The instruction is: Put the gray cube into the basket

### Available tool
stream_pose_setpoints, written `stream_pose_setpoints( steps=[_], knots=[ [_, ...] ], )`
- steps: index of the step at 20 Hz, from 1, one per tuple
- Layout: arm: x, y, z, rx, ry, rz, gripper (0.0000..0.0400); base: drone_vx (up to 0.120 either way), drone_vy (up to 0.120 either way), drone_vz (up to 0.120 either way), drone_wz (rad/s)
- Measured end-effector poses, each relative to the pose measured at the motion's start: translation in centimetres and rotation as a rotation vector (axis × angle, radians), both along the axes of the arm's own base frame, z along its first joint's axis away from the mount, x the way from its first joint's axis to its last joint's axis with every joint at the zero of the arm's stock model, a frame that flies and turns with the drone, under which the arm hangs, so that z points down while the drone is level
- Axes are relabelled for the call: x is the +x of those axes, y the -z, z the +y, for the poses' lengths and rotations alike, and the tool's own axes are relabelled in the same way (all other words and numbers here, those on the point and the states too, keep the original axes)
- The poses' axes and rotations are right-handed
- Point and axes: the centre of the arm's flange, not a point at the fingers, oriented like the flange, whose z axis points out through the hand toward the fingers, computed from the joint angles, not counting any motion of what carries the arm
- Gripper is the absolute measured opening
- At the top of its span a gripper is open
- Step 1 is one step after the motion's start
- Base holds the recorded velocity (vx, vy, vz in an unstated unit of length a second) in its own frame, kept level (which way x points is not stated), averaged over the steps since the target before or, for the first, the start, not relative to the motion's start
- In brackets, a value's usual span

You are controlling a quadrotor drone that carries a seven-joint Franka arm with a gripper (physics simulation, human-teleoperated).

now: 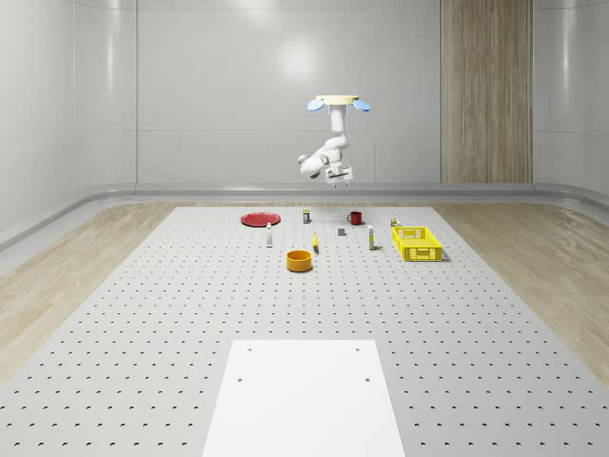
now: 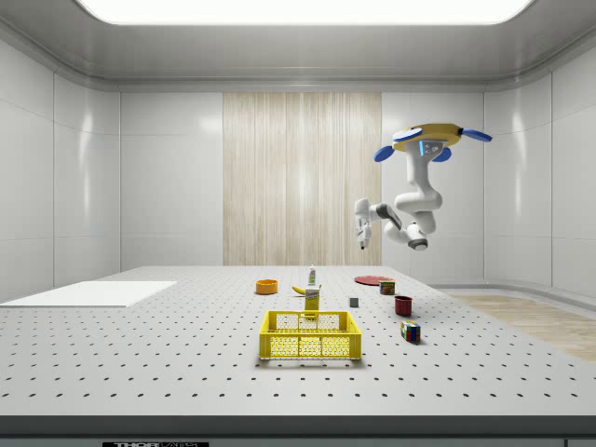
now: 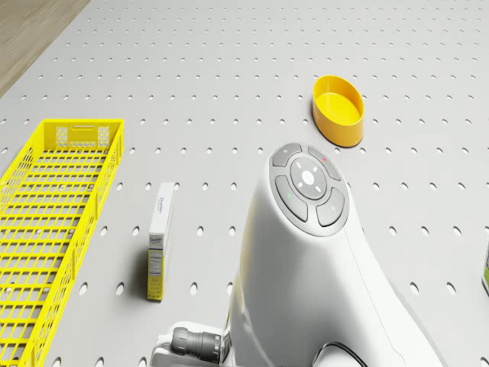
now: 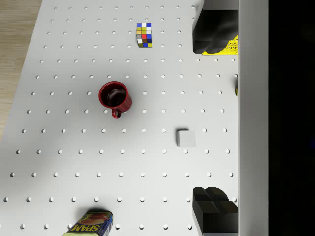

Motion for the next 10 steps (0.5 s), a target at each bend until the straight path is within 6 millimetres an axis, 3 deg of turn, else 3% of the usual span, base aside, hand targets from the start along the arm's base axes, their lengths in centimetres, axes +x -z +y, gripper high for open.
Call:
stream_pose_setpoints(
  steps=[3, 10],
  knots=[
    [0.0, 0.1, -0.7, -0.068, 0.002, 0.002, 0.0400, 0.000, 0.000, -0.120, 0.000],
    [0.0, 0.2, -1.3, -0.136, 0.003, 0.004, 0.0400, 0.114, 0.000, -0.114, 0.000]
  ],
)
